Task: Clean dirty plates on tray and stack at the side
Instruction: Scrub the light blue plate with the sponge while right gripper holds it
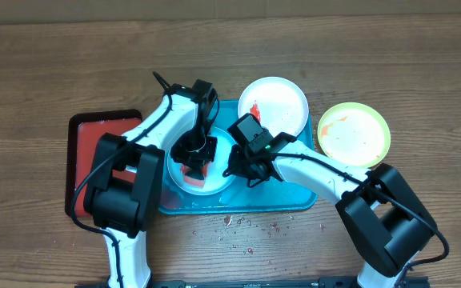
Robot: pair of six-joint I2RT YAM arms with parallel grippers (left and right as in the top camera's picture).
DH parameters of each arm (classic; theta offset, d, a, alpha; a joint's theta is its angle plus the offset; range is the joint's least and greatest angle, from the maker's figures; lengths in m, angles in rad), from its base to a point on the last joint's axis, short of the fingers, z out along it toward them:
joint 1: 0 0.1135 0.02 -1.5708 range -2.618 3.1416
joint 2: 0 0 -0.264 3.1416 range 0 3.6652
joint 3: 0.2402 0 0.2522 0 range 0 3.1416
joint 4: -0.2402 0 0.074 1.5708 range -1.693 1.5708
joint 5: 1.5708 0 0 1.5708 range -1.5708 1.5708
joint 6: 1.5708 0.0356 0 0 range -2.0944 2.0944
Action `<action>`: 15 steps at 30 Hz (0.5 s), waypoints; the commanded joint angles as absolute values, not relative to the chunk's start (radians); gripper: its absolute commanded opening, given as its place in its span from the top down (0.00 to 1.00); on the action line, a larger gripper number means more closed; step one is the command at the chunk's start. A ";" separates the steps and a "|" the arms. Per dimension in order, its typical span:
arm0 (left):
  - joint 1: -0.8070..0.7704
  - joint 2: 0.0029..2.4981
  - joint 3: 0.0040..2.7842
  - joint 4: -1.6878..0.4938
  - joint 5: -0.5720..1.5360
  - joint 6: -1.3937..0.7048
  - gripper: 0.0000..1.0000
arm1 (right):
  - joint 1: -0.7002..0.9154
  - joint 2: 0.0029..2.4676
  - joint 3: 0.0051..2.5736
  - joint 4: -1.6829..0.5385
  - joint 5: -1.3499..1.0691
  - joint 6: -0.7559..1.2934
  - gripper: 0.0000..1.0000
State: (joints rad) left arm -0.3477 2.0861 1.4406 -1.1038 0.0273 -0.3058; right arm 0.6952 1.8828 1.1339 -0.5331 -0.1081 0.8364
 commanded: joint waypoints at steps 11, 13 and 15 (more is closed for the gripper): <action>-0.299 2.162 1.420 -0.909 0.143 -0.020 0.96 | 0.690 1.876 1.150 -0.562 -0.091 0.833 0.96; -0.290 2.162 1.420 -0.951 0.205 0.101 0.96 | 0.690 1.876 1.150 -0.562 -0.091 0.833 0.96; -0.280 2.162 1.420 -0.971 0.202 0.155 0.96 | 0.690 1.876 1.150 -0.562 -0.091 0.833 0.96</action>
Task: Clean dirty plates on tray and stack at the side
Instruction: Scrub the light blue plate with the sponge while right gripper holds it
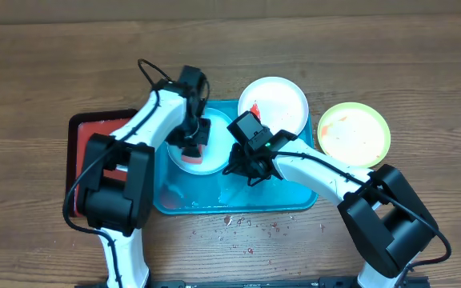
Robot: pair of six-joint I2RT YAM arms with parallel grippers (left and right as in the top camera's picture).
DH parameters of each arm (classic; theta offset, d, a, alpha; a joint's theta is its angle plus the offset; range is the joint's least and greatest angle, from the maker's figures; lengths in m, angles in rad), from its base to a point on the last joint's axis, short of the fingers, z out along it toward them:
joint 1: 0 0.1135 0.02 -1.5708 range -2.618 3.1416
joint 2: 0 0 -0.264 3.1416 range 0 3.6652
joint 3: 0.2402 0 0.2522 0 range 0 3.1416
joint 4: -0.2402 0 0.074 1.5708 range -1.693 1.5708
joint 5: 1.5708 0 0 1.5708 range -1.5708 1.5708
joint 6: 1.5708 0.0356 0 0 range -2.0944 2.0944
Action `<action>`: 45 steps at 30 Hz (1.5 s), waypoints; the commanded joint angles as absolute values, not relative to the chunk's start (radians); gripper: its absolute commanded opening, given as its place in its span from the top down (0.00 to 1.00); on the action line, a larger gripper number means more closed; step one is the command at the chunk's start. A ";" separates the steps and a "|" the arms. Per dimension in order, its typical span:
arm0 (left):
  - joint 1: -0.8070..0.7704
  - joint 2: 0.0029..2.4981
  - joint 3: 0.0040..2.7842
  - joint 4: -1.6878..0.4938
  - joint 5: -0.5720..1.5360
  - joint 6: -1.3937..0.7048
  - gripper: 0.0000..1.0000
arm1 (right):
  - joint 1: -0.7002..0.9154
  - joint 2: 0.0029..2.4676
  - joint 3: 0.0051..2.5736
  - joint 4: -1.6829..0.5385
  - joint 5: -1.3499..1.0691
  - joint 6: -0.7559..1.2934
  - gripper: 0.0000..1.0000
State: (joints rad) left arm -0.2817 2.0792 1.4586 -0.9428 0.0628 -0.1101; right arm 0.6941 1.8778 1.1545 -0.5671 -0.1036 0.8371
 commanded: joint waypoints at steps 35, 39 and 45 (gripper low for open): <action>-0.224 2.008 1.460 -0.952 0.020 -0.395 0.96 | 0.611 2.003 1.195 -0.342 -0.121 0.772 0.95; -0.223 2.007 1.467 -0.953 -0.030 -0.272 0.96 | 0.610 2.002 1.195 -0.396 -0.172 0.786 0.96; -0.223 2.009 1.454 -0.840 -0.198 -0.165 0.96 | 0.610 2.002 1.195 -0.482 -0.264 0.785 0.96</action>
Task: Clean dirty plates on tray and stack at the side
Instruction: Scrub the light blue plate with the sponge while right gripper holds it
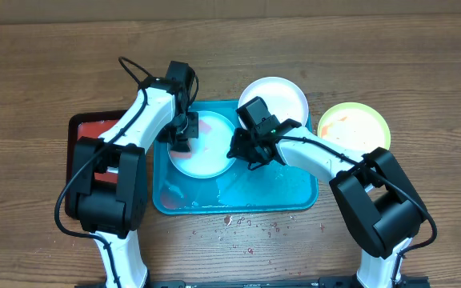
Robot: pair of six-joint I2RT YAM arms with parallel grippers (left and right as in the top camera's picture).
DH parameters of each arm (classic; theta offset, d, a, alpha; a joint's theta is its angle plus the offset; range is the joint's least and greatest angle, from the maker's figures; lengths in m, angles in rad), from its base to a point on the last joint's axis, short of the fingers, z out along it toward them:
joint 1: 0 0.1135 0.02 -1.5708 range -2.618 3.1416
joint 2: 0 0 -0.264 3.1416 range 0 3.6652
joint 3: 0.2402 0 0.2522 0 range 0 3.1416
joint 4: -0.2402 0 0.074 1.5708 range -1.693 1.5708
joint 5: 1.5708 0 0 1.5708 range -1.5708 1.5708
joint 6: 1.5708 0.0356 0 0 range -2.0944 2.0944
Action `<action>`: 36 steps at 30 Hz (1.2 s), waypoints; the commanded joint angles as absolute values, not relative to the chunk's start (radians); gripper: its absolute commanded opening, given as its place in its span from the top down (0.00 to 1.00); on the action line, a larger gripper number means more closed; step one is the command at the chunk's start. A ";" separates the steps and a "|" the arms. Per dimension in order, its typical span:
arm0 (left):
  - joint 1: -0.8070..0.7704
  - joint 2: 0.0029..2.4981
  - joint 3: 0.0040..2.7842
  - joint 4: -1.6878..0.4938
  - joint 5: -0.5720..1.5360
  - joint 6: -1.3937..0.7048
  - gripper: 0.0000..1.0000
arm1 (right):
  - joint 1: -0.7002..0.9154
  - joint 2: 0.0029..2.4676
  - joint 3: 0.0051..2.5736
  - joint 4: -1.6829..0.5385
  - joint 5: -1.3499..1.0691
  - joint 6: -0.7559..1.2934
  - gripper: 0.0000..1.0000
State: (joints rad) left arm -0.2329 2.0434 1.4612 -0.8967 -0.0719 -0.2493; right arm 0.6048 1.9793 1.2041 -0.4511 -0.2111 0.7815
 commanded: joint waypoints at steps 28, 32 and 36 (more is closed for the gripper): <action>-0.224 2.025 1.325 -0.706 -0.175 -0.410 0.96 | 0.610 2.002 1.195 -0.480 -0.264 0.777 0.96; -0.199 2.025 1.325 -0.757 -0.372 -0.581 0.96 | 0.610 2.002 1.195 -0.480 -0.263 0.777 0.96; -0.204 2.025 1.325 -0.847 -0.338 -0.525 0.96 | 0.610 2.003 1.195 -0.476 -0.263 0.777 0.96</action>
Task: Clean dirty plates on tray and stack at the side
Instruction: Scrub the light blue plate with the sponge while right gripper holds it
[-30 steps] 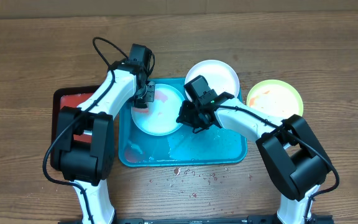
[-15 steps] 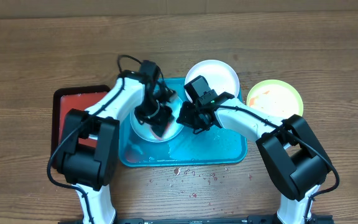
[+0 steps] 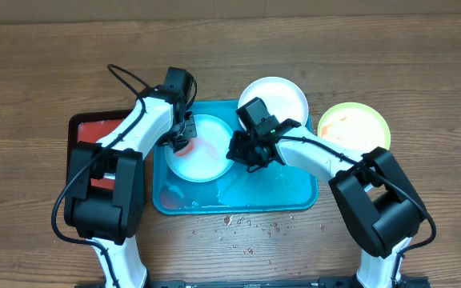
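Observation:
A pale plate (image 3: 202,152) lies in the left half of the blue tray (image 3: 286,188). My left gripper (image 3: 181,142) presses down at the plate's left rim, shut on a red sponge (image 3: 182,145) that barely shows under the fingers. At the plate's right rim is my right gripper (image 3: 237,152), which seems shut on the edge. A white plate (image 3: 274,100) with a red smear sits at the tray's back right corner. To the right, a green plate (image 3: 354,134) with orange stains lies on the table.
A red tray (image 3: 86,132) lies left of the blue one, partly under my left arm. Red crumbs (image 3: 238,224) are scattered on the wooden table in front of the blue tray. Wet smears show on the blue tray's floor.
My left gripper with the sponge has shifted slightly toward me along the plate's left rim. The plate and my right gripper stand almost as before.
First the sponge lay in the middle of the pale plate, near the tray's front, with my right gripper at its right rim. Then sponge and plate were farther back. Later the sponge was at the plate's left rim, where it remains.

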Robot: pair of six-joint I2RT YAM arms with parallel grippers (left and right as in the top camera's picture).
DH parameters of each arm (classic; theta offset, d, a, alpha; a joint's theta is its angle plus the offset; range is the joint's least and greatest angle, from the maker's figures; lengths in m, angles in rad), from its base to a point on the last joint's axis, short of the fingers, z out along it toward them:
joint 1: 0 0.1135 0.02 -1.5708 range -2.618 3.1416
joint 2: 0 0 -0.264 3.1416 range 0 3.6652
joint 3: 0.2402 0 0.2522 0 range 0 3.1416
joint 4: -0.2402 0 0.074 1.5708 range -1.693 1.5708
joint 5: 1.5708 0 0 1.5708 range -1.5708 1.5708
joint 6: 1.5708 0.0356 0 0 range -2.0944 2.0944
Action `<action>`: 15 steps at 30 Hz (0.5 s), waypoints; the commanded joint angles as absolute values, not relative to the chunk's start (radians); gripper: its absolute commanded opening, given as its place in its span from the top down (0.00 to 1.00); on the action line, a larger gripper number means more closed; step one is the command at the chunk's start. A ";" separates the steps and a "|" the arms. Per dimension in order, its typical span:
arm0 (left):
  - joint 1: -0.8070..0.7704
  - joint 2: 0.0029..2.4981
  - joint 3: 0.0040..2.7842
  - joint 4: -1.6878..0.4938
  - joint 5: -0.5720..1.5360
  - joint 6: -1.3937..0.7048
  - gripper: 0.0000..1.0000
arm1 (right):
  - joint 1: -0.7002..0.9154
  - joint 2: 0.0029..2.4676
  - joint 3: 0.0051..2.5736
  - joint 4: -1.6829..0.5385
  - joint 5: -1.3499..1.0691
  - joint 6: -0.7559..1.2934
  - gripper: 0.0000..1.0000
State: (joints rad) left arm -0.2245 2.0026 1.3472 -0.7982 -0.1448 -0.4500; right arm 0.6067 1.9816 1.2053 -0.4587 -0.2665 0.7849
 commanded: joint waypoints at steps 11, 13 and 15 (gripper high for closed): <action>-0.276 2.025 1.325 -1.044 0.465 0.382 0.96 | 0.610 2.003 1.195 -0.470 -0.259 0.777 0.96; -0.278 2.025 1.325 -0.988 0.428 0.361 0.96 | 0.610 2.003 1.195 -0.470 -0.259 0.777 0.96; -0.278 2.025 1.325 -0.912 0.343 0.248 0.96 | 0.610 2.003 1.195 -0.470 -0.260 0.777 0.96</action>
State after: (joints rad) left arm -0.2703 2.0029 1.3285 -0.9840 0.3038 0.2207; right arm 0.6167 1.9835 1.2053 -0.4709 -0.2832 0.7666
